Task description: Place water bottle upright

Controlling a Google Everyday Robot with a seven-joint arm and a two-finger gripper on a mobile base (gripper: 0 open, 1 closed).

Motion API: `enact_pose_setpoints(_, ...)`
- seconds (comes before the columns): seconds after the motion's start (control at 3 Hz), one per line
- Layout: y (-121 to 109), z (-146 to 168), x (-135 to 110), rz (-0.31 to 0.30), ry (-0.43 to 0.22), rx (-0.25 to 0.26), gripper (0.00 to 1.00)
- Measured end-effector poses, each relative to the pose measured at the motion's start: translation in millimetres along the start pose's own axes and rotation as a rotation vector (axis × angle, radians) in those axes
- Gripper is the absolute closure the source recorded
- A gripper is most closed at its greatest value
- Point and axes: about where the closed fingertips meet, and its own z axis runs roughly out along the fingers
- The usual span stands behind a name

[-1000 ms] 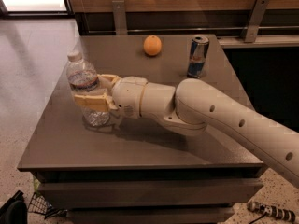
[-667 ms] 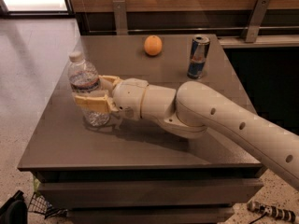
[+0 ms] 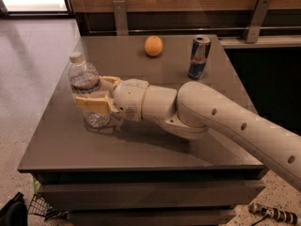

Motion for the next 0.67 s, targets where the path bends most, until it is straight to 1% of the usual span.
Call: enact_pose_setpoints(0.67, 0.1, 0.1, -0.3, 0.000, 0.000, 0.000, 0.22)
